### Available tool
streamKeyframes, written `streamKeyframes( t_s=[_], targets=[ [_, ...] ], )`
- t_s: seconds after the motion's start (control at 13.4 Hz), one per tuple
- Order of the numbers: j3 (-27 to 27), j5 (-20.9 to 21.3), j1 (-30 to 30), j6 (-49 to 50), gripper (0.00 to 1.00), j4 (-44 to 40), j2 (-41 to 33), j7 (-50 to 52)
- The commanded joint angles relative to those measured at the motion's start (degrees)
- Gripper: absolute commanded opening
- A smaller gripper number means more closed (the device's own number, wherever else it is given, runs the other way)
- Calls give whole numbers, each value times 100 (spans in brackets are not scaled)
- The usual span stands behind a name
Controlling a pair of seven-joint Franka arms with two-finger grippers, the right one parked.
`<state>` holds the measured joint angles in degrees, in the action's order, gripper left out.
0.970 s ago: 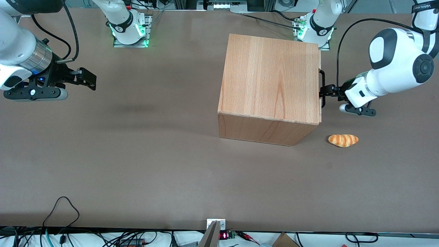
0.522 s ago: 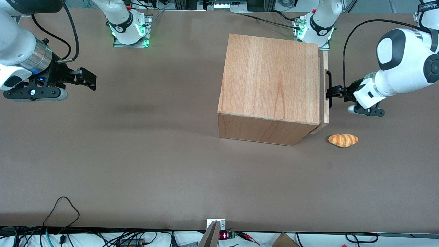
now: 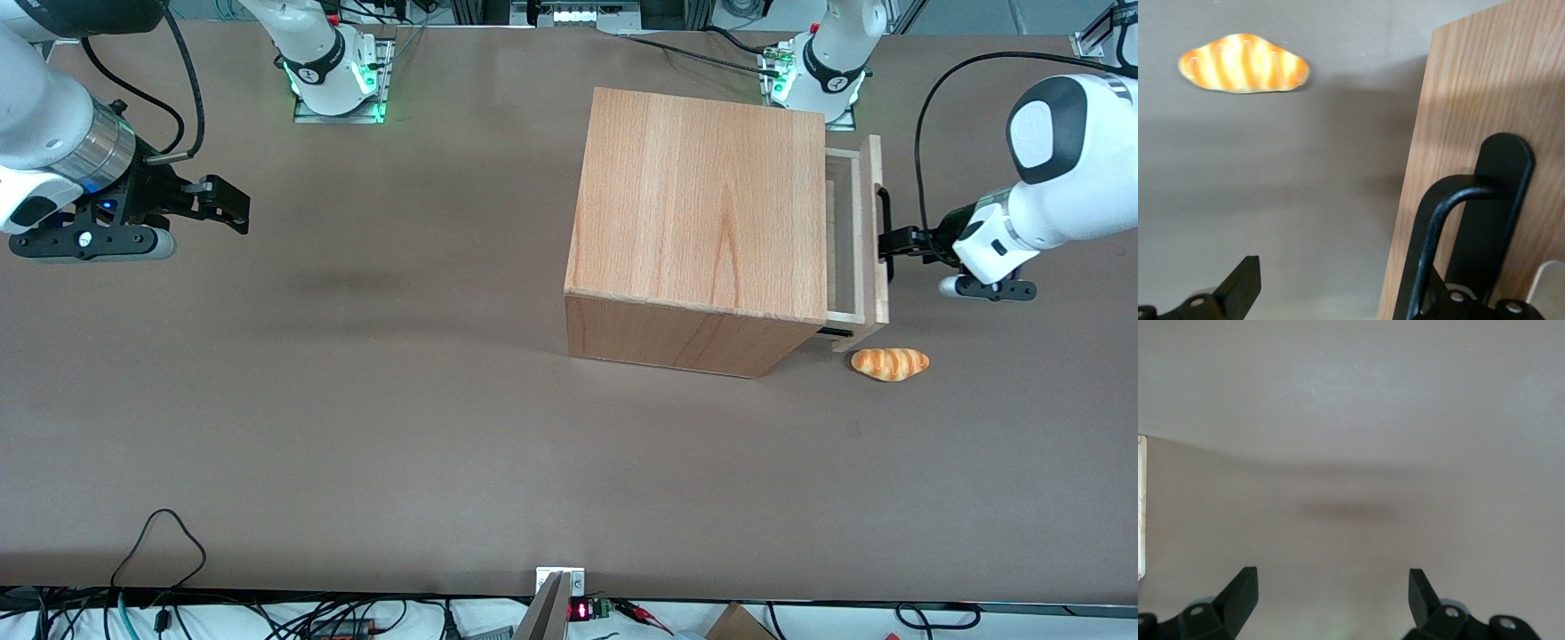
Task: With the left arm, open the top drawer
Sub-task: 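Pull the handle with the left gripper, sliding the drawer out of the box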
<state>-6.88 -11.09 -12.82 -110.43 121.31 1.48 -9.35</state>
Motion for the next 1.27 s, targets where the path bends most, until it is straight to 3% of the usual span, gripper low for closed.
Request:
streamKeyframes(
  t_s=[0.0, 0.75, 1.19],
  targets=[
    [-23, 160, -308, -5, 100, -161, 107, -102],
    [-15, 212, -933, -14, 100, -310, 159, -514],
    [-15, 212, -1065, 477, 100, -880, 168, -559]
  ],
)
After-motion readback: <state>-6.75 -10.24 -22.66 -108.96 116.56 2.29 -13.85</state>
